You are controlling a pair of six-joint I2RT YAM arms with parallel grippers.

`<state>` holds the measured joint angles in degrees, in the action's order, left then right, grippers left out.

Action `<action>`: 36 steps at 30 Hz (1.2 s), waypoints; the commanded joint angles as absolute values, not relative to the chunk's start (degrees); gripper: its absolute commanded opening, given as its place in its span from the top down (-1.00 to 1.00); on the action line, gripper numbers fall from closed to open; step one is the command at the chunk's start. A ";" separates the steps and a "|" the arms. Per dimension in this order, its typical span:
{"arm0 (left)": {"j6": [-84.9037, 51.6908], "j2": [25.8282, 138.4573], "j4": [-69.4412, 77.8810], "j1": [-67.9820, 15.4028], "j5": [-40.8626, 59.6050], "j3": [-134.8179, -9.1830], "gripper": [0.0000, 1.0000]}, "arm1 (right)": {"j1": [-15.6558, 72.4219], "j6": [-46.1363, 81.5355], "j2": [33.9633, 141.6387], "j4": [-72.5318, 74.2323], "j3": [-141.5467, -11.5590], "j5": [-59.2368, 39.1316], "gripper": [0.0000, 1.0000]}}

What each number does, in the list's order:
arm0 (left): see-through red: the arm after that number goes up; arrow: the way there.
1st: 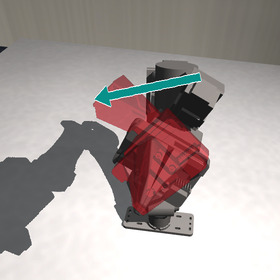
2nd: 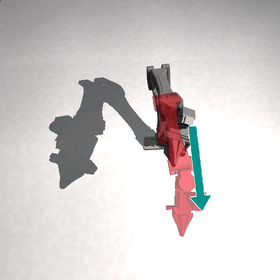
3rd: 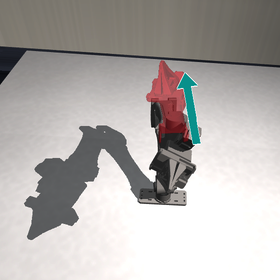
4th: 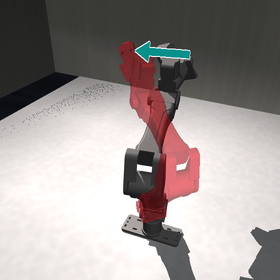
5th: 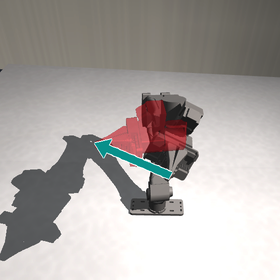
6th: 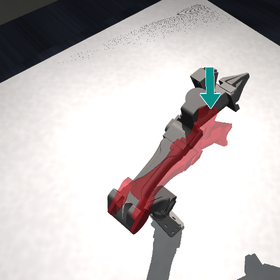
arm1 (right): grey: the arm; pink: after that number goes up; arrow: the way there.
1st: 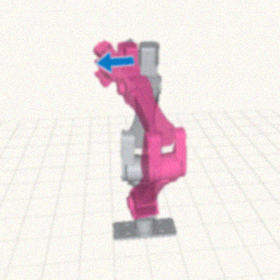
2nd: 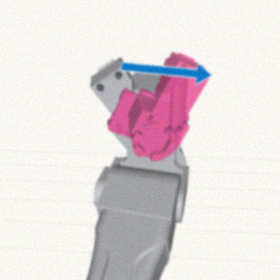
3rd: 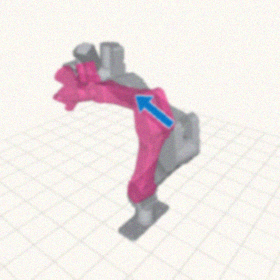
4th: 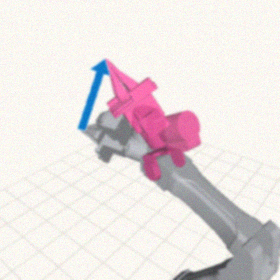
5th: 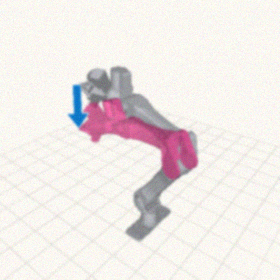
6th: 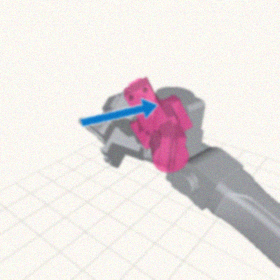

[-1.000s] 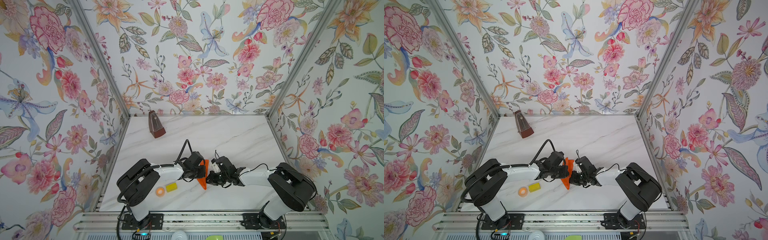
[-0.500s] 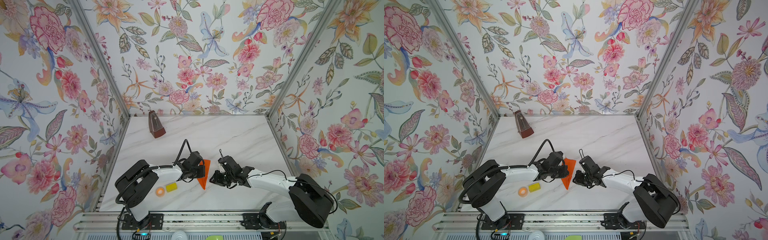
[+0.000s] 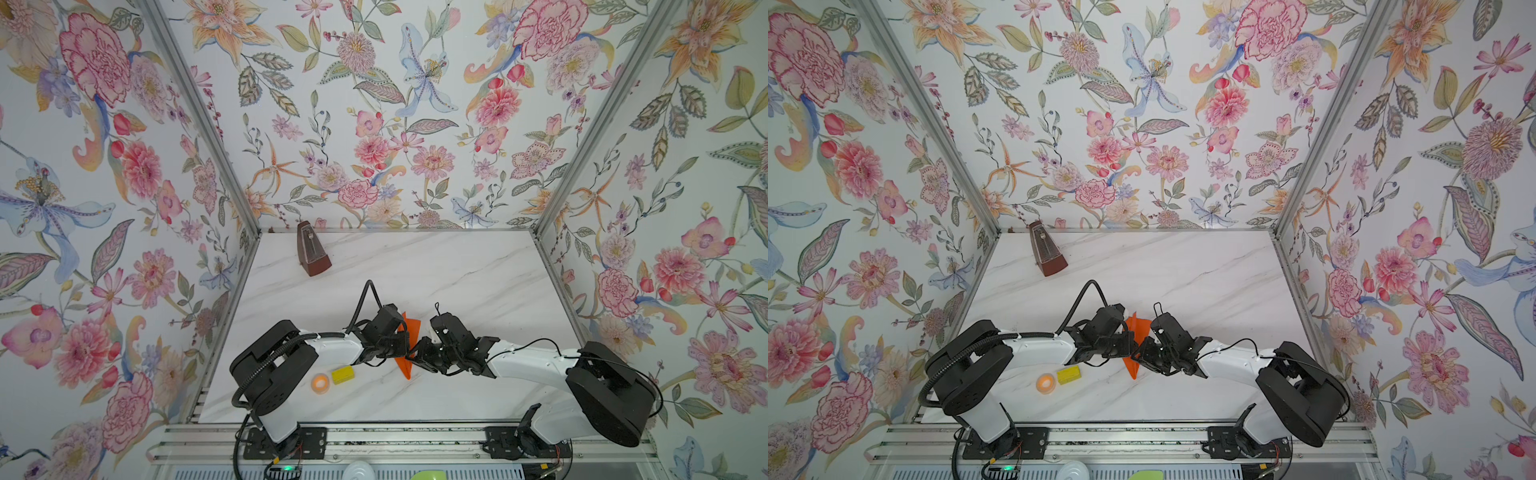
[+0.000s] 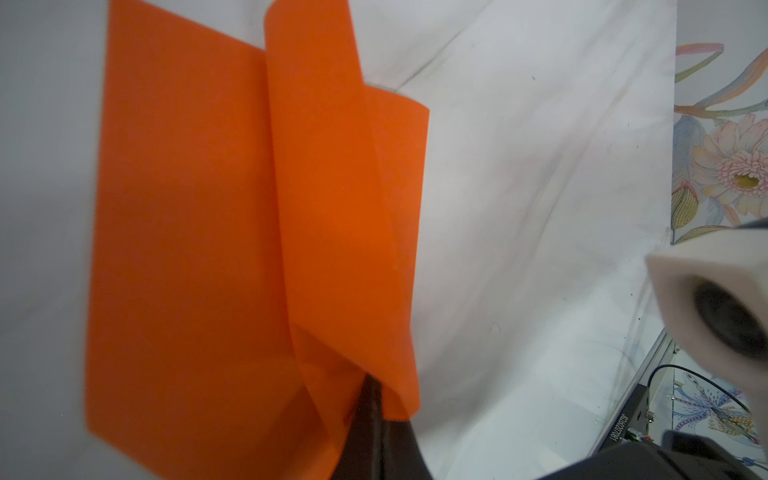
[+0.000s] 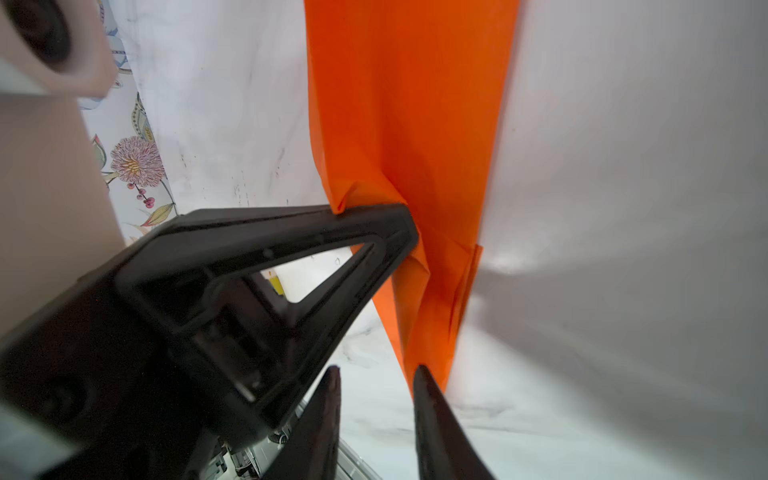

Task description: Fold a paper plane with a square sheet of paper (fold left side to right side)

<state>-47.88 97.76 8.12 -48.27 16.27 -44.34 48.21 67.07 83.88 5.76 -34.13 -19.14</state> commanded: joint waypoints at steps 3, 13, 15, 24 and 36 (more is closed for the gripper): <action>-48.93 96.48 8.26 -47.87 15.56 -42.24 1.00 | 49.12 70.46 86.42 8.39 -33.66 -18.31 0.38; -50.08 95.80 10.04 -47.99 15.25 -40.21 1.00 | 50.63 73.36 89.59 14.87 -33.05 -19.94 0.68; -50.18 95.66 10.28 -47.90 15.20 -40.00 1.00 | 50.97 73.86 90.51 15.88 -32.88 -20.38 0.72; -50.63 93.92 10.13 -47.83 13.87 -38.96 1.00 | 51.22 74.47 93.27 18.71 -31.33 -20.89 0.82; -55.08 87.71 13.14 -47.75 9.34 -35.57 1.00 | 47.43 68.37 81.56 10.37 -30.67 -18.50 0.49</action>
<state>-52.51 89.27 11.09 -48.27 11.84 -37.41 47.46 70.61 83.99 13.02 -31.35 -19.84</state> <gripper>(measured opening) 0.044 0.254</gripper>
